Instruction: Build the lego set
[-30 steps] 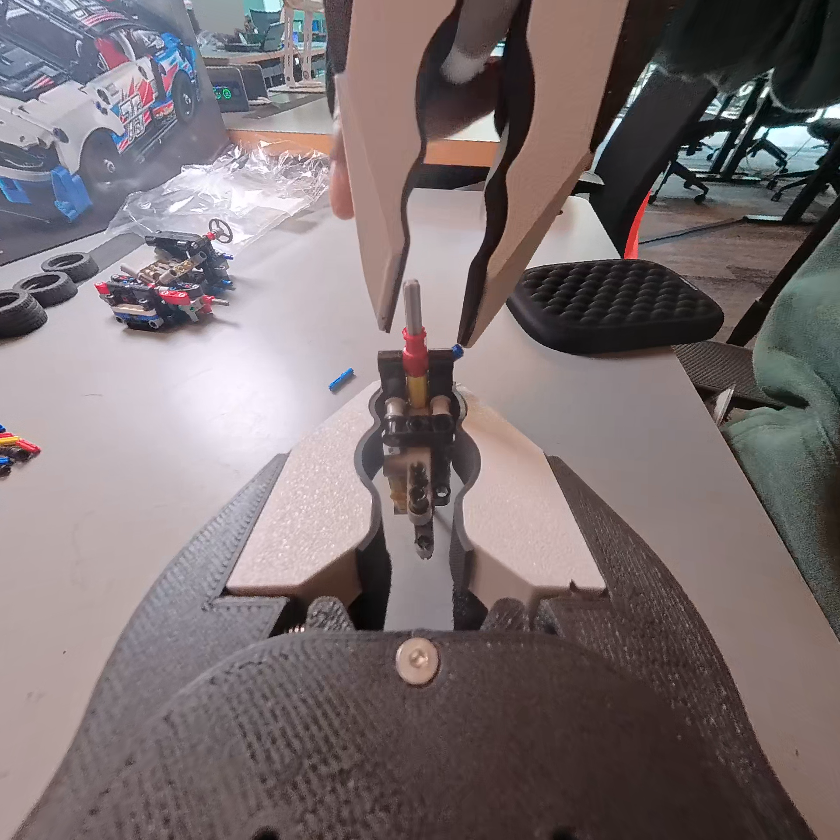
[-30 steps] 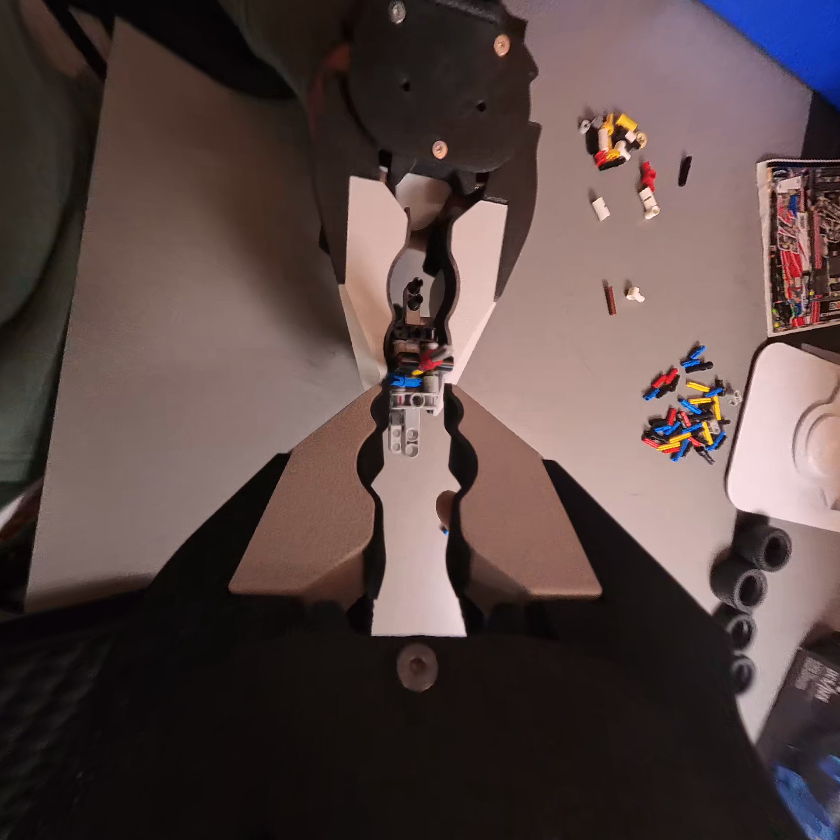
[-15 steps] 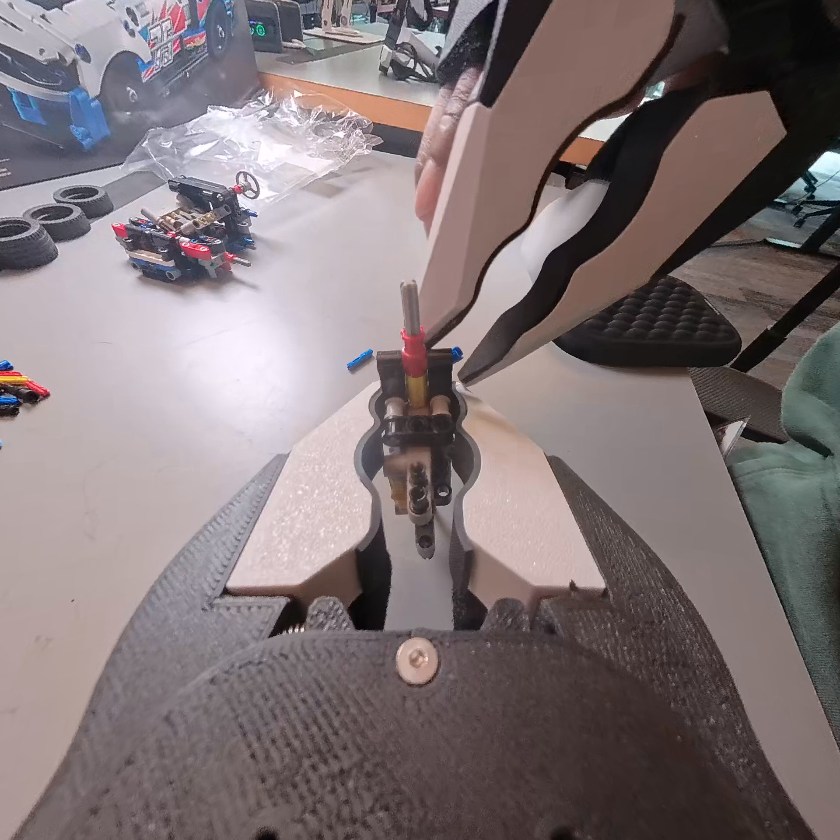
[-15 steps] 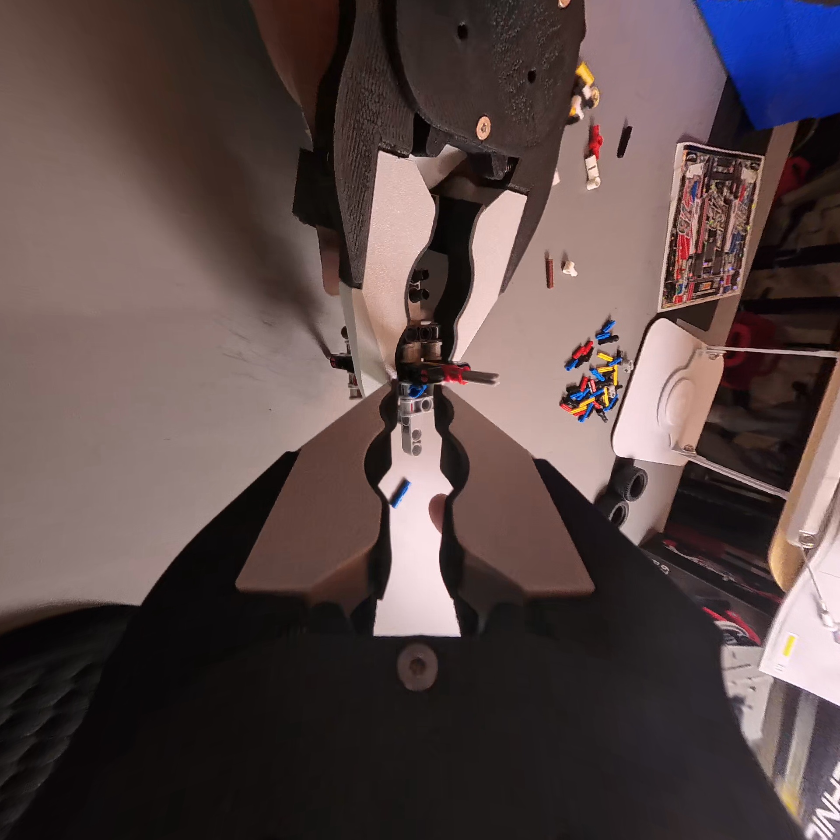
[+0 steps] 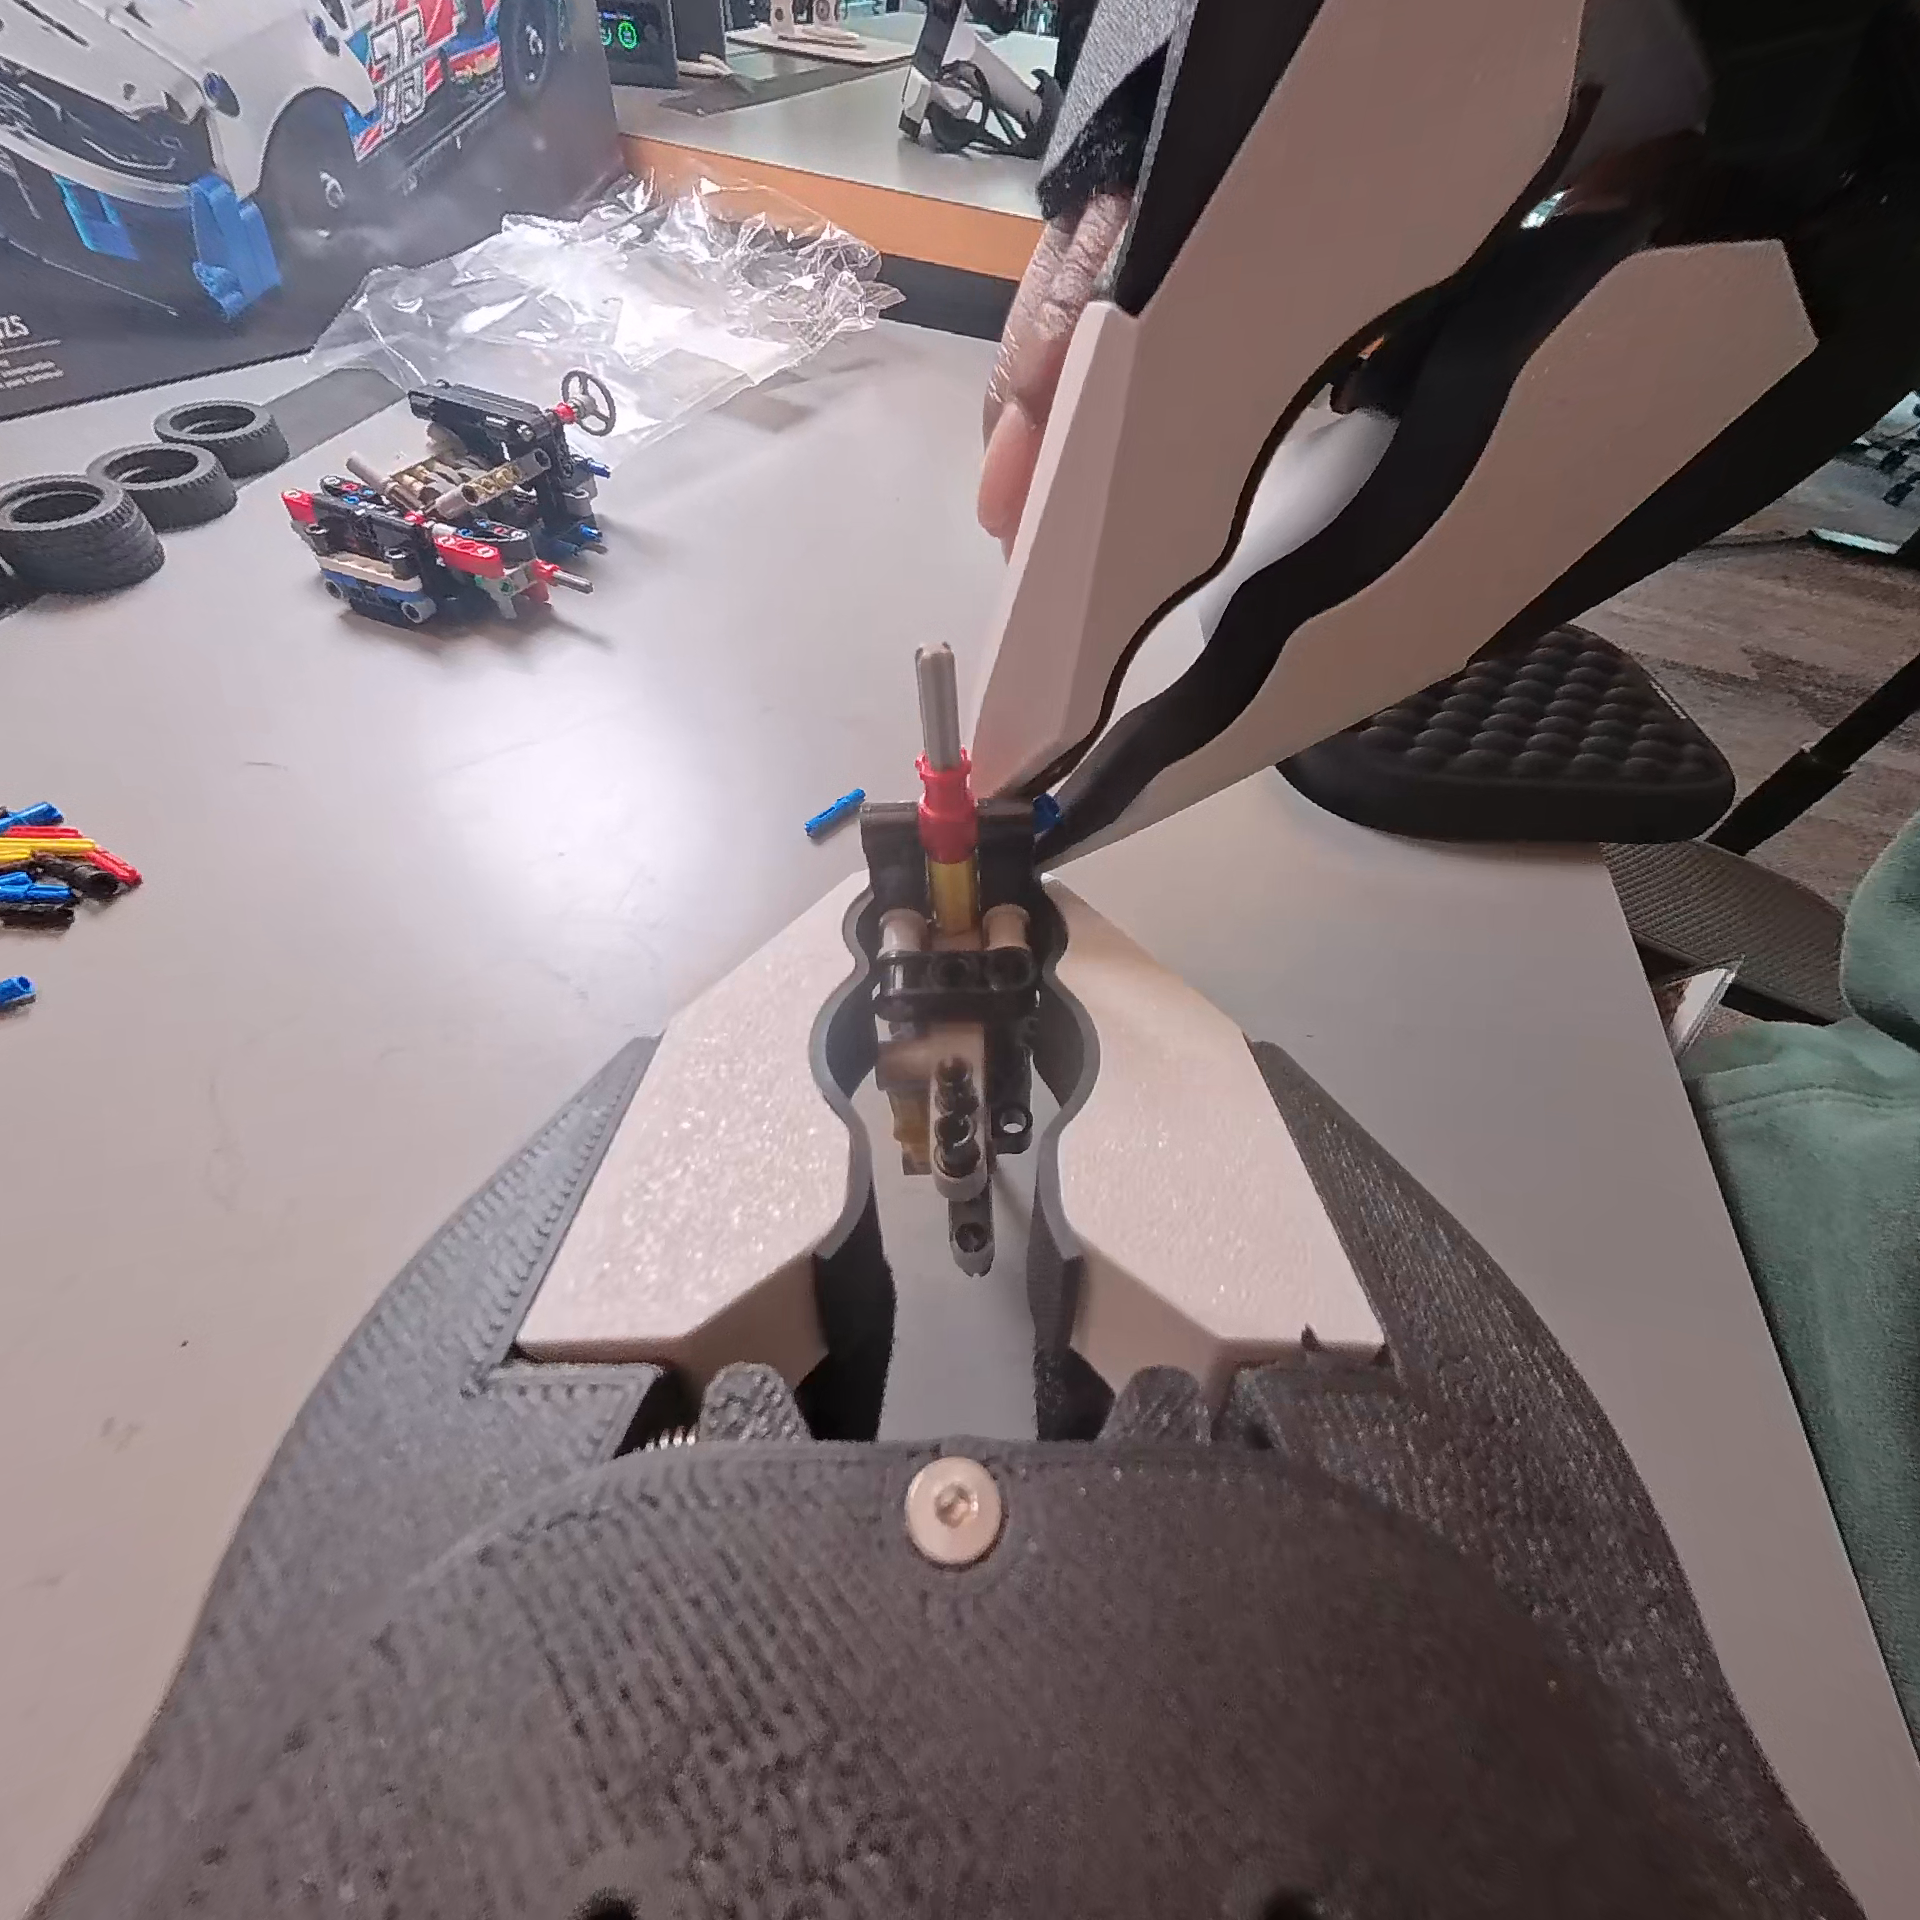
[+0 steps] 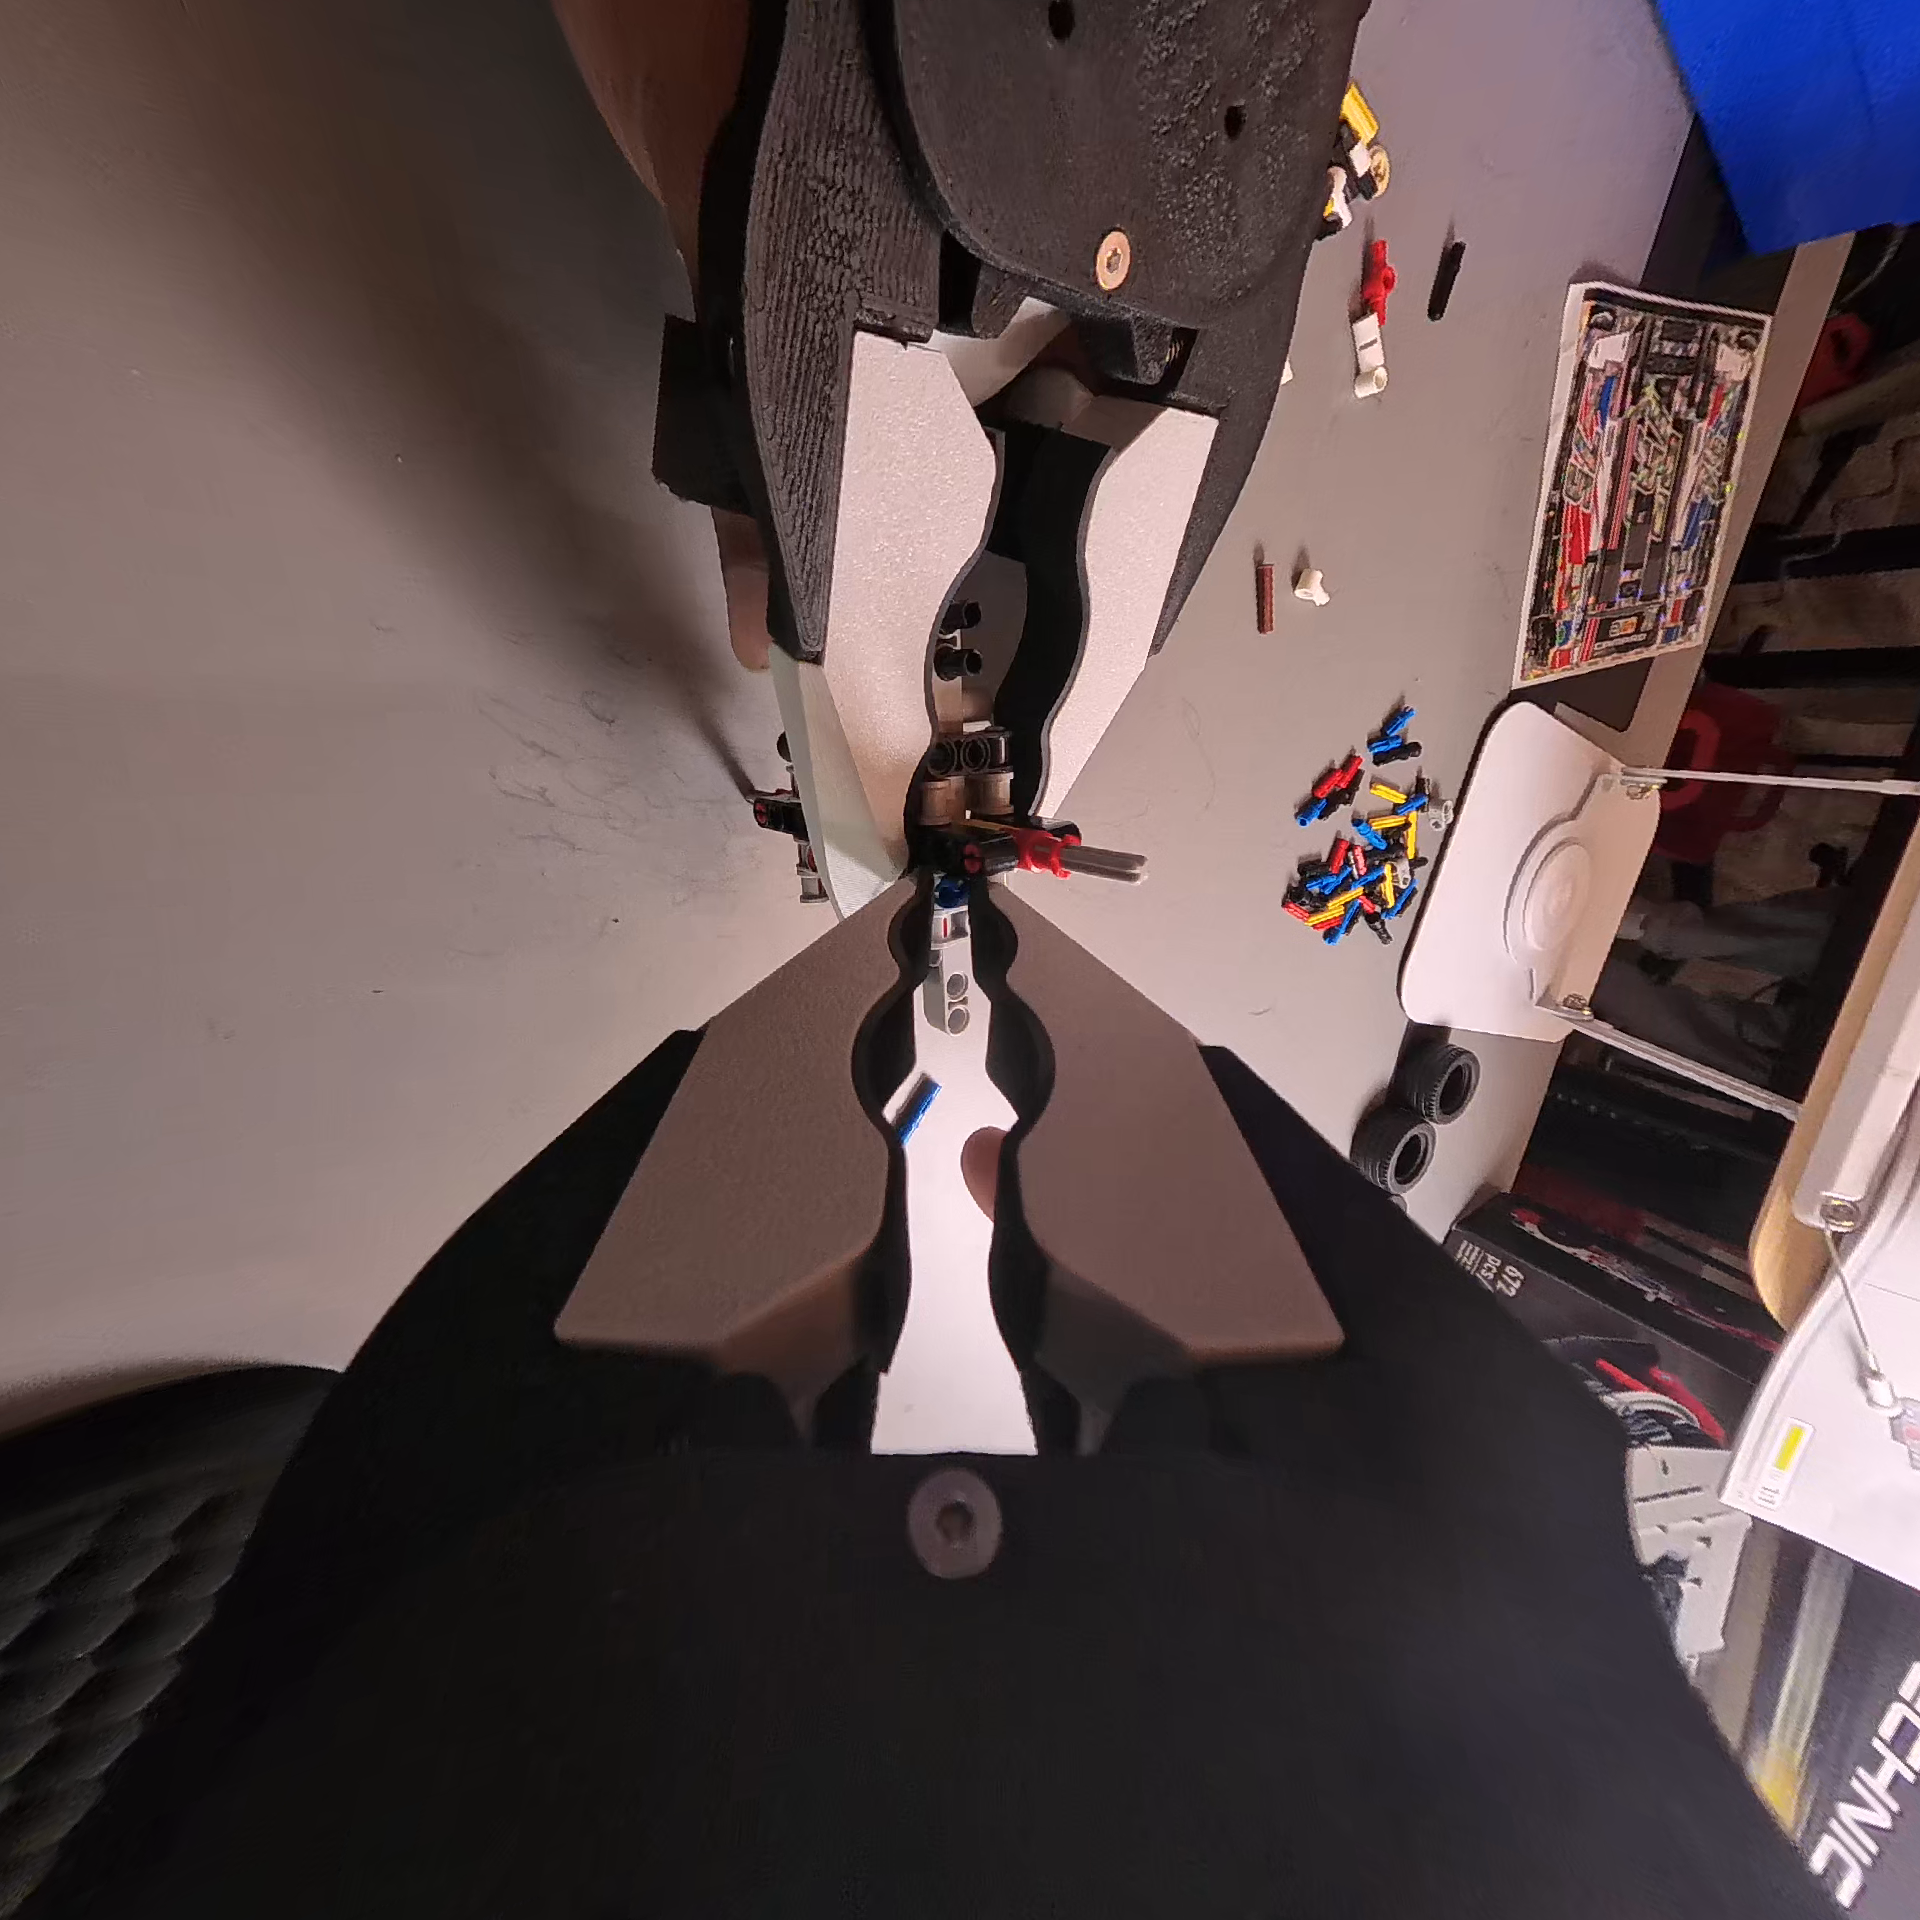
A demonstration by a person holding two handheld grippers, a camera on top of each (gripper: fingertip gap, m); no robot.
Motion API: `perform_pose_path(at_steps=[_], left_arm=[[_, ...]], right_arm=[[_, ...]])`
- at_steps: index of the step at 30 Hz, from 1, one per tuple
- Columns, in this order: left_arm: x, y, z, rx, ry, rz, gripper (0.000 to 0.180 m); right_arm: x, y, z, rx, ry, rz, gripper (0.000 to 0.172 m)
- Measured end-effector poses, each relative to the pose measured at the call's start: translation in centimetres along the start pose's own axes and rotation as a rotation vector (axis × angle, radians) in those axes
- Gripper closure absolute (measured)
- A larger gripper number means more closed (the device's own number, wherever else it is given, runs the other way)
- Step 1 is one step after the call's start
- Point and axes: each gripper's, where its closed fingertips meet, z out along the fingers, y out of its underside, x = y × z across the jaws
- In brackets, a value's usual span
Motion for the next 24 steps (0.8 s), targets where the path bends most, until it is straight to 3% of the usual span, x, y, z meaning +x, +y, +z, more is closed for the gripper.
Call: perform_pose_path(at_steps=[9, 19, 24], left_arm=[[0.1, 0.0, 0.0, -0.004, 0.004, 0.009, 0.157], [0.7, 0.0, -0.1, 0.010, 0.026, 0.075, 0.156], [0.9, 0.0, -0.1, 0.014, 0.032, 0.102, 0.157]], right_arm=[[0.2, 0.0, -0.3, 0.057, -0.023, 0.007, 0.168], [0.0, 0.3, -0.8, 0.236, -0.169, 0.293, 0.170], [0.4, 0.8, -1.3, 0.251, -0.215, 0.342, 0.170]])
